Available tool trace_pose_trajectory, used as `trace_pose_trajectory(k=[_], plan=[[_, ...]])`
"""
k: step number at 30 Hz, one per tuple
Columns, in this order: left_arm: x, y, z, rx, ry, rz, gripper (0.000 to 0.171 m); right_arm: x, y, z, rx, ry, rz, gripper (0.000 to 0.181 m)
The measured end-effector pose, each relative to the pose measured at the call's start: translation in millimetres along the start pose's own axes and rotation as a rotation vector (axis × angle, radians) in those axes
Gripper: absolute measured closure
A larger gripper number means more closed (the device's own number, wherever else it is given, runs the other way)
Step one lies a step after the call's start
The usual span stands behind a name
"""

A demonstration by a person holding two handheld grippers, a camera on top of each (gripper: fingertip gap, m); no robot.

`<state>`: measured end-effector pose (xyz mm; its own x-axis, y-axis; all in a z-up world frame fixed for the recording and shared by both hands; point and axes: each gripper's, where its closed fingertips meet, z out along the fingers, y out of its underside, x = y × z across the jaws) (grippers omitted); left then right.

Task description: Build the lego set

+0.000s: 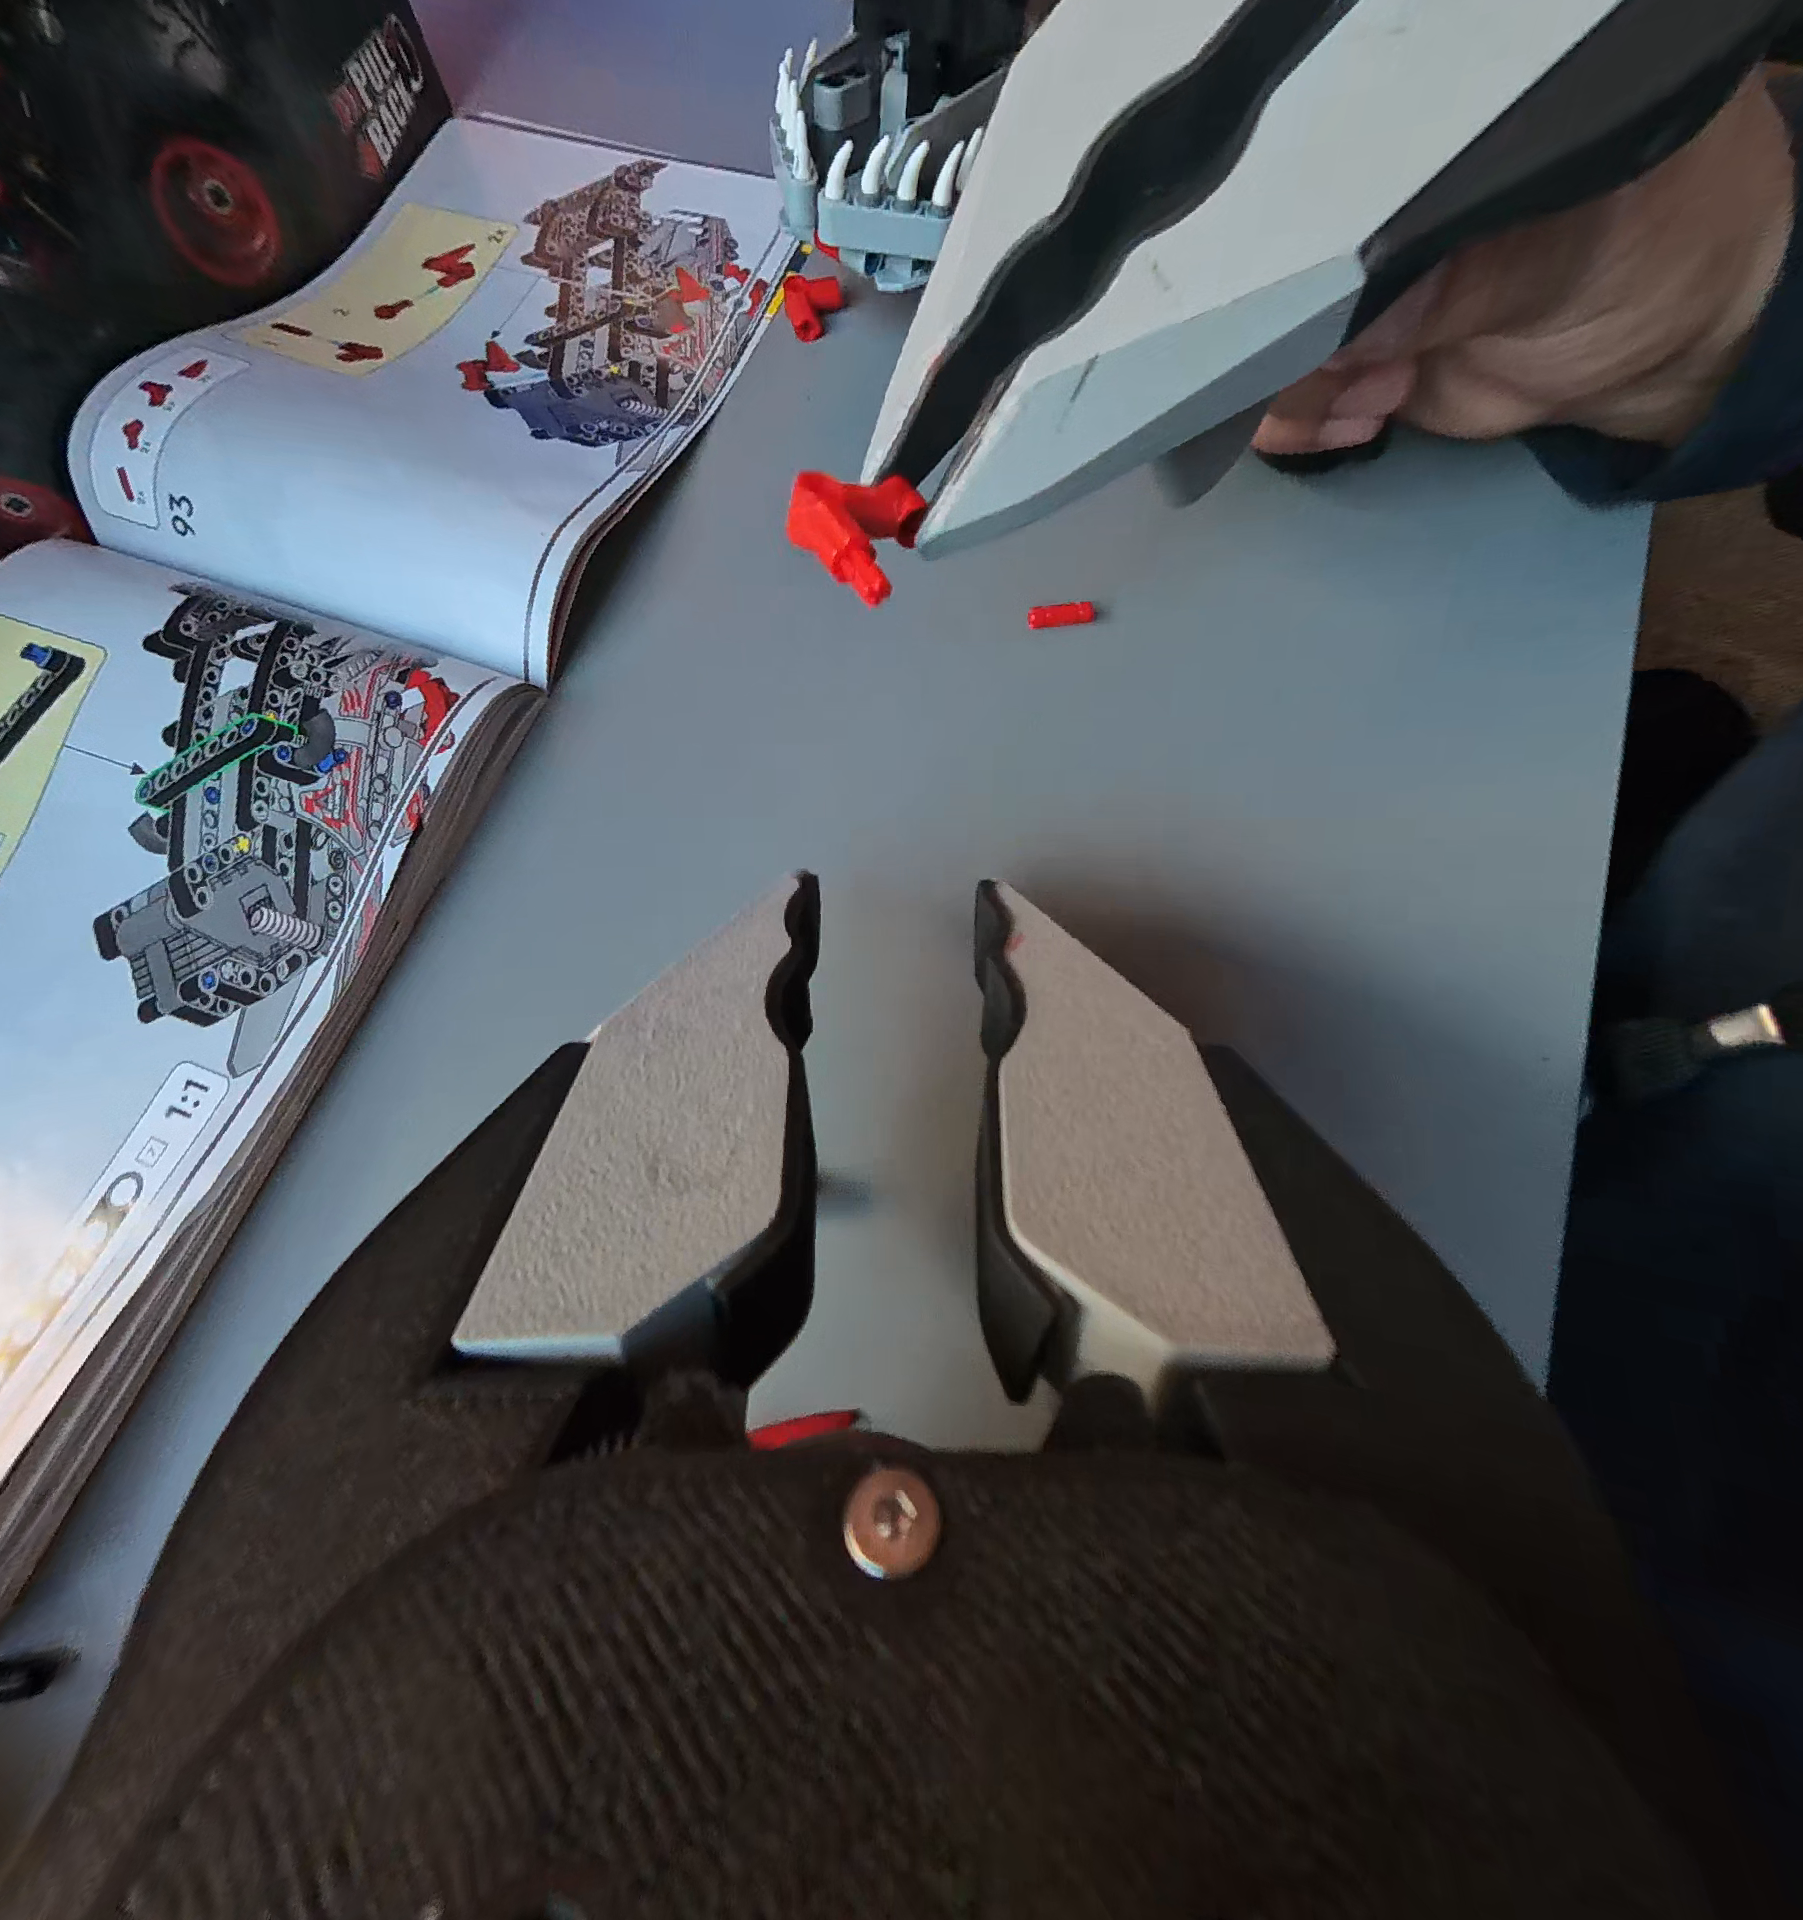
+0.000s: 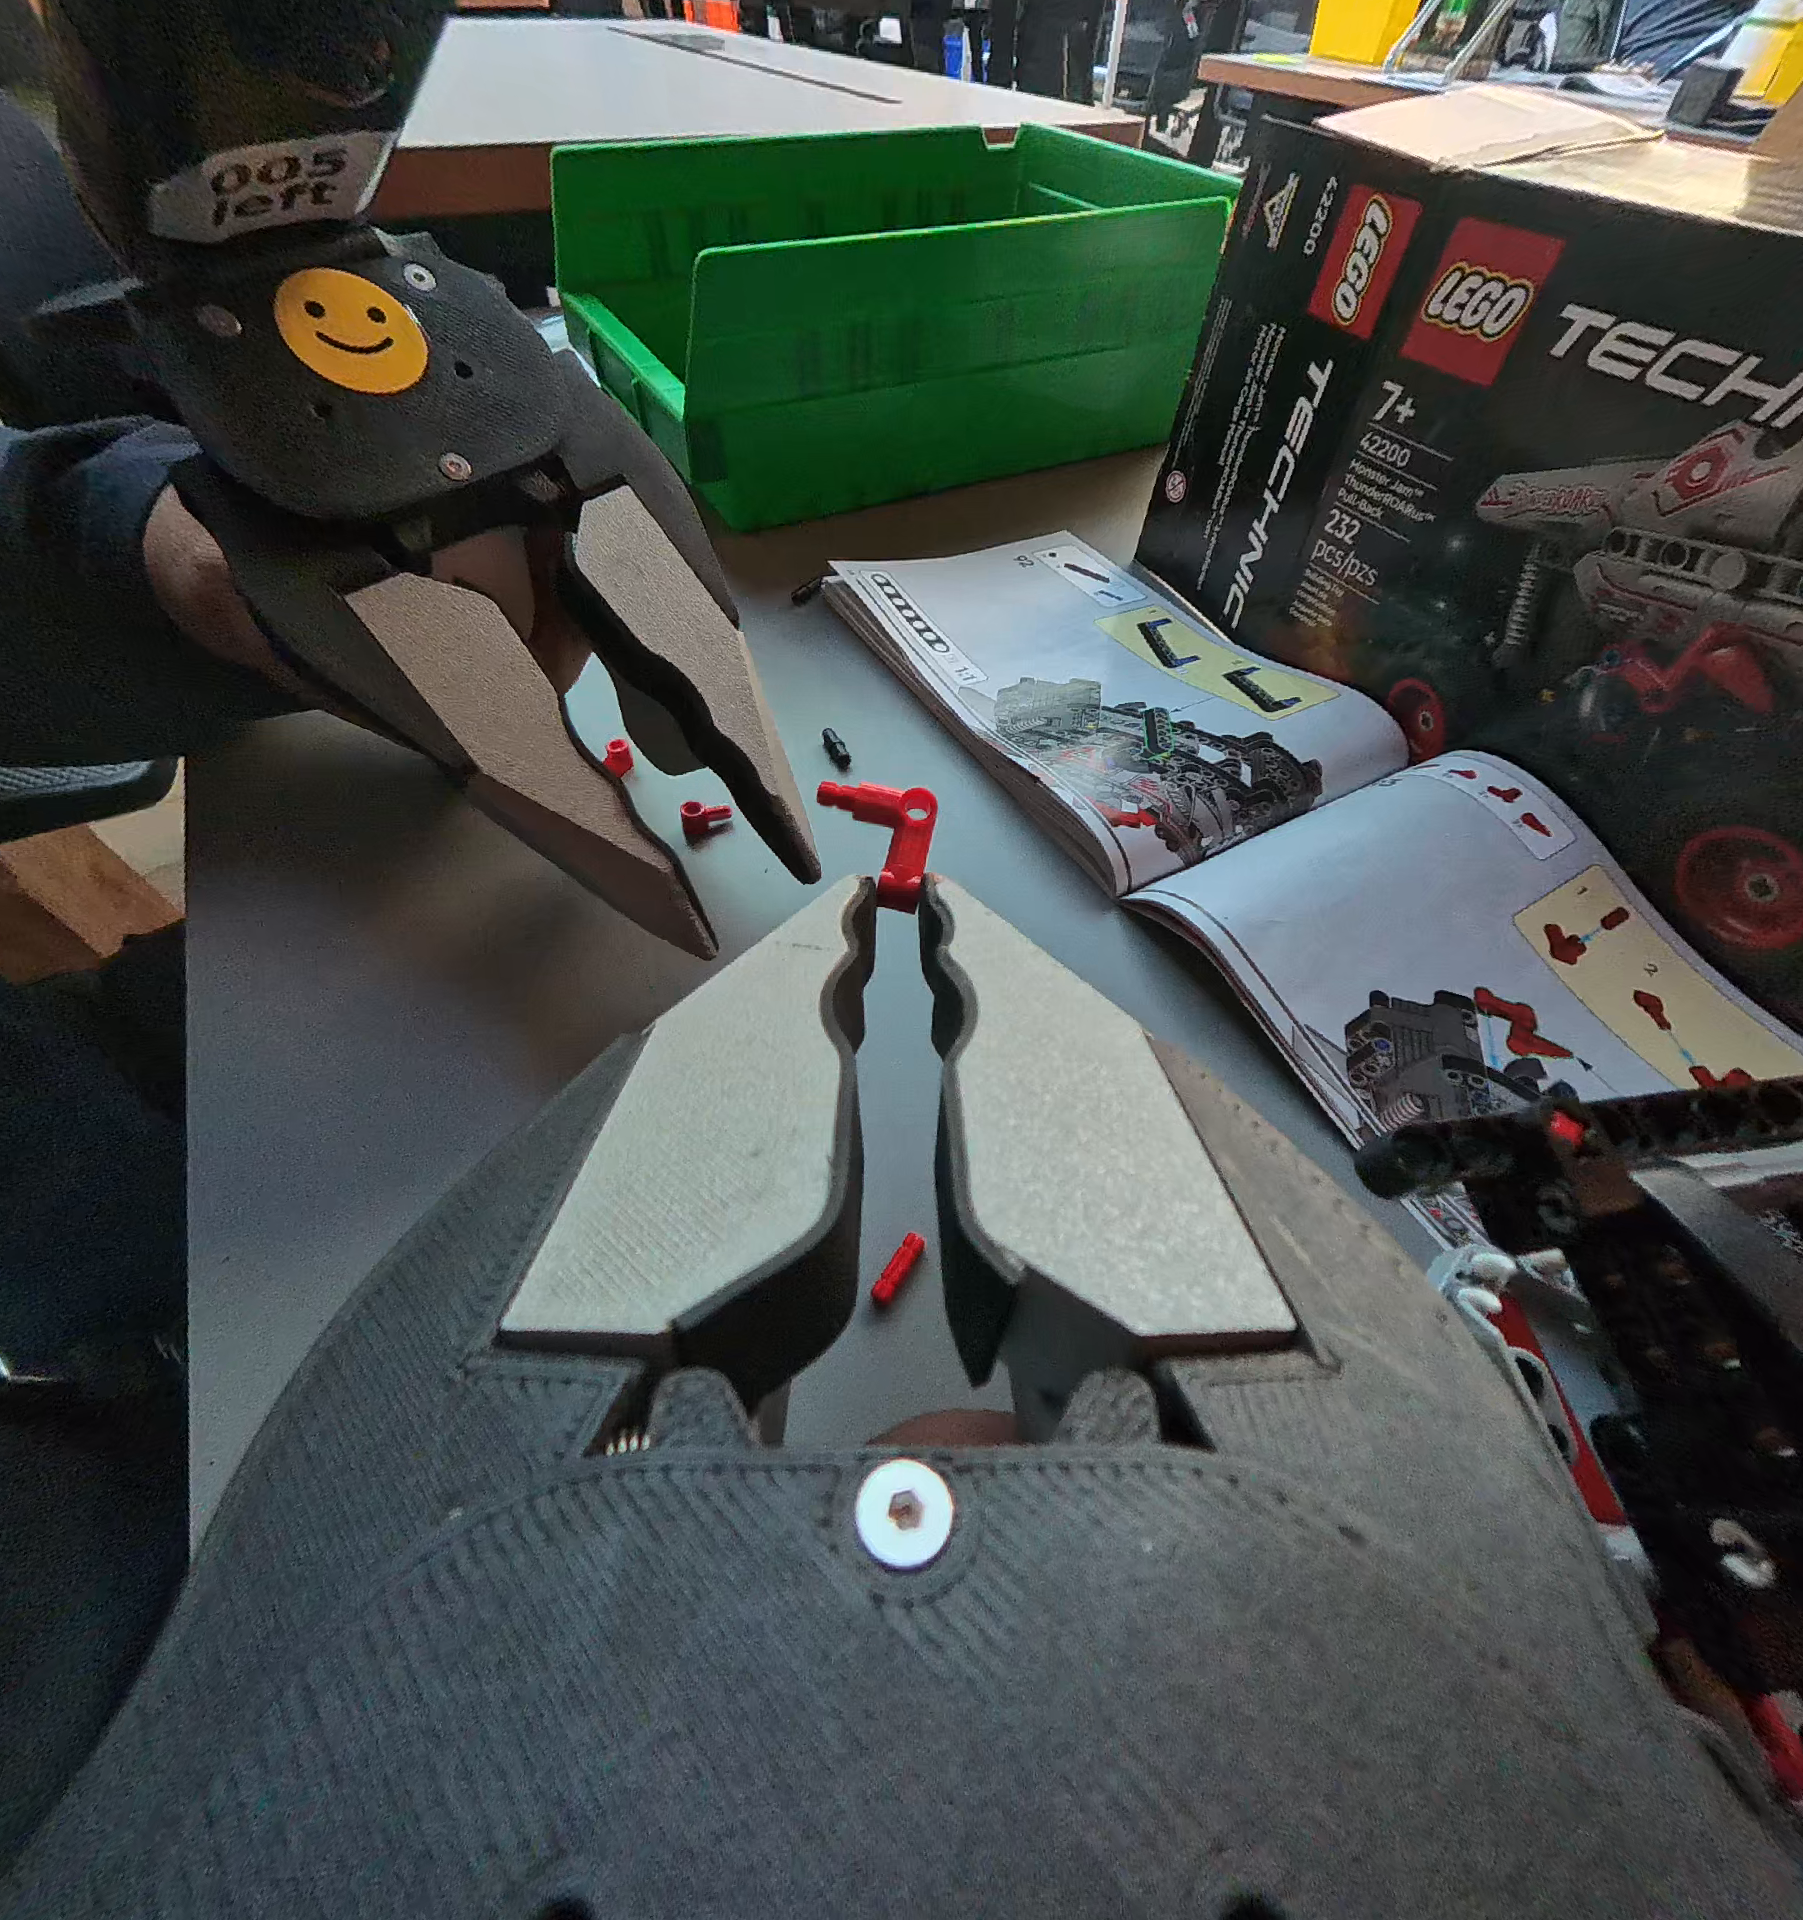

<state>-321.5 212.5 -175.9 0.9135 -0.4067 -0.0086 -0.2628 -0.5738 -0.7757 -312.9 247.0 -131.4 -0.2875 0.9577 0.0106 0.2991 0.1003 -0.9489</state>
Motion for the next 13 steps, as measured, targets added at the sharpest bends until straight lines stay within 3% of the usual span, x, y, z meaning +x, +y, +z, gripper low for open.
trace_pose_trajectory(k=[8, 13], plan=[[-9, -9, -4, 0.034, -0.049, 0.032, 0.157, 0, -4, -4, 0.035, -0.01, 0.013, 0.177], [-8, -9, -7, 0.03, -0.06, 0.043, 0.155, -2, -8, -7, 0.069, -0.035, 0.039, 0.177]])
